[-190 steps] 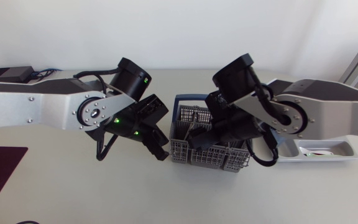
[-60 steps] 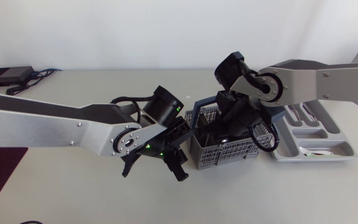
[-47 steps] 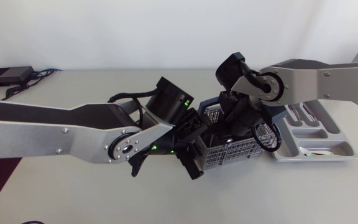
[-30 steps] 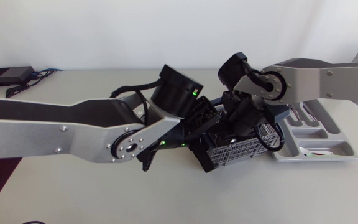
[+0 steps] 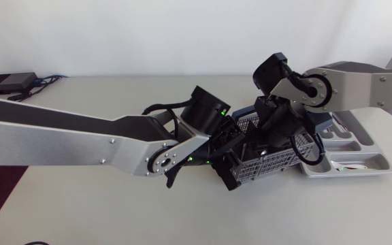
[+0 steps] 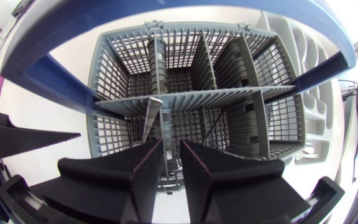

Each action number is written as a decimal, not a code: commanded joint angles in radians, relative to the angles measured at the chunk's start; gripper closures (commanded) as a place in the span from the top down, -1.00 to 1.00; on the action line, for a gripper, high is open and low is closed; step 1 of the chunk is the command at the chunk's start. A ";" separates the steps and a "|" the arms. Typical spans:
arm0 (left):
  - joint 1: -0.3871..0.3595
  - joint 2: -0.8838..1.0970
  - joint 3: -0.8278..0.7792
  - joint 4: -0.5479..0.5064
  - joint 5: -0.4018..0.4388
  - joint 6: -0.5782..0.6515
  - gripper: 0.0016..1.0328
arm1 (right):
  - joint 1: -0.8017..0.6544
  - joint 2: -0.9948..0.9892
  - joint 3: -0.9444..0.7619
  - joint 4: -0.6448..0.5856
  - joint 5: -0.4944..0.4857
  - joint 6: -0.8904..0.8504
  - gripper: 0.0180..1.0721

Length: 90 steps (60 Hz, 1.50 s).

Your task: Sort the cutlery from the basket into the organizer compartments.

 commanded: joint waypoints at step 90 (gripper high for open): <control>-0.084 0.108 0.066 0.162 -0.004 0.021 -0.11 | -0.096 -0.009 -0.101 -0.013 0.125 -0.026 -0.28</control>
